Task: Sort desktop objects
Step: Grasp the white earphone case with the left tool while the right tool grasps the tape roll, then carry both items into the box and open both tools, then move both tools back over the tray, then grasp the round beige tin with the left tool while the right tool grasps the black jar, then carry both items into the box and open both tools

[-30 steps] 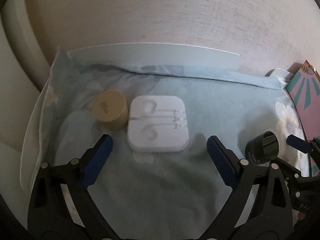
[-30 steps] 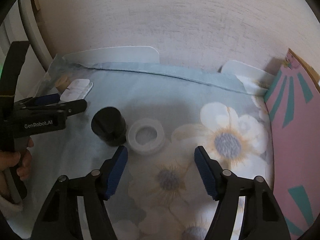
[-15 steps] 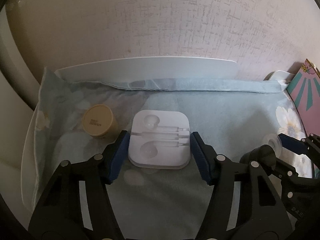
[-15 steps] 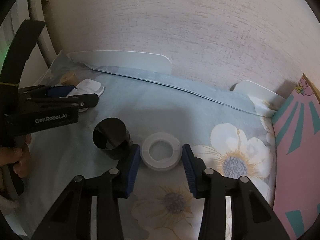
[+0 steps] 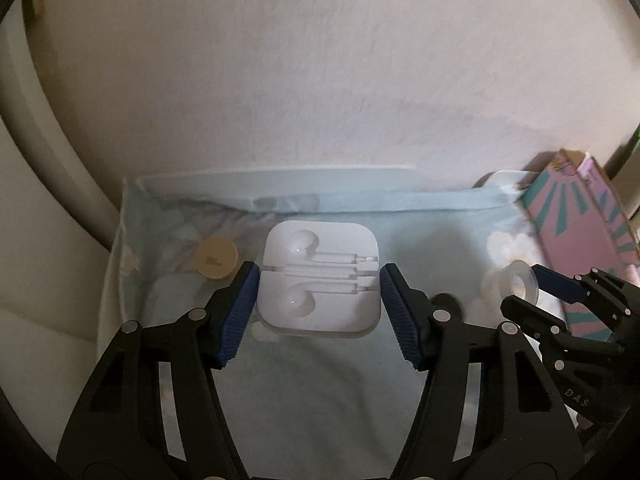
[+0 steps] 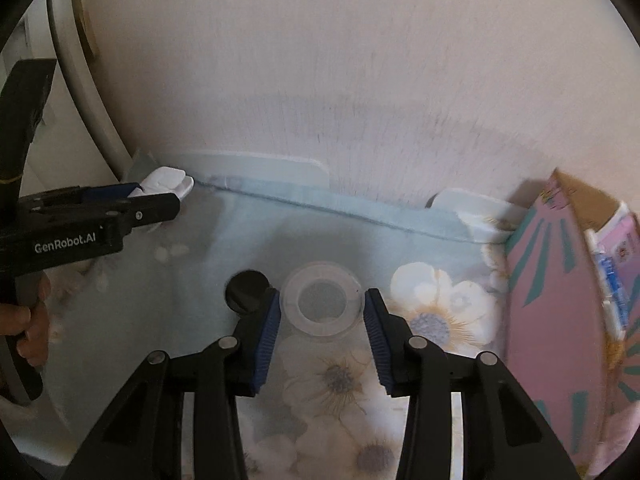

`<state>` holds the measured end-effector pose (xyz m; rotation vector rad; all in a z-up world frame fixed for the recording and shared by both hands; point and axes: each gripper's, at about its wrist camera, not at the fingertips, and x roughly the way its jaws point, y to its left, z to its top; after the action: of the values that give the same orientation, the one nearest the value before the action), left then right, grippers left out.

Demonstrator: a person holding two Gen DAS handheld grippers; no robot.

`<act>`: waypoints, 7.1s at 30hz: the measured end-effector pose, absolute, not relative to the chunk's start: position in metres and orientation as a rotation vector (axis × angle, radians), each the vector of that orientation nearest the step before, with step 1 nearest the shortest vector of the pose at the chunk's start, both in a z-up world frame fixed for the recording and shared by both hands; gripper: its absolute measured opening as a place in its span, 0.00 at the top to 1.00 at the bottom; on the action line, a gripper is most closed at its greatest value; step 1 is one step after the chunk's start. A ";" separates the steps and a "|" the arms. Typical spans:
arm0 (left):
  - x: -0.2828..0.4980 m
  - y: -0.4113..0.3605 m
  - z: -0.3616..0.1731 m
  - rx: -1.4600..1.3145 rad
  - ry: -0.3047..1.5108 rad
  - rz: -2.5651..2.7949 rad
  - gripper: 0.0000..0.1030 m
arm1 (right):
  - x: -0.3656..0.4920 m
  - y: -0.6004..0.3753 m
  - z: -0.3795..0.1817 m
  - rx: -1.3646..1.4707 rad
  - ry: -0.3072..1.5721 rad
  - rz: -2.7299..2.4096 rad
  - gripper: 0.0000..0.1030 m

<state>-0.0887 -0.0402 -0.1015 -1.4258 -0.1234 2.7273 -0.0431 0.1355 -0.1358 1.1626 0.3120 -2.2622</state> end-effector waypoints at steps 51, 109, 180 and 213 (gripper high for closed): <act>-0.178 0.315 -0.050 -1.213 0.287 2.126 0.42 | -0.081 0.407 -0.086 1.407 -0.035 -2.562 0.62; -0.079 -0.056 -0.045 -1.359 -0.194 2.737 0.00 | -0.017 0.171 -0.115 1.316 0.345 -2.108 0.23; -0.181 0.141 -0.004 -1.157 0.000 2.413 0.70 | -0.085 0.278 -0.044 1.199 0.202 -2.351 0.68; -0.192 0.375 -0.064 -1.179 0.353 2.033 0.00 | -0.122 0.373 -0.101 1.334 0.126 -2.364 0.05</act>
<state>-0.1924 0.3747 -0.0641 -1.1788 0.3533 2.0331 -0.1218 0.3731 -0.1012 1.3343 0.1264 -2.3639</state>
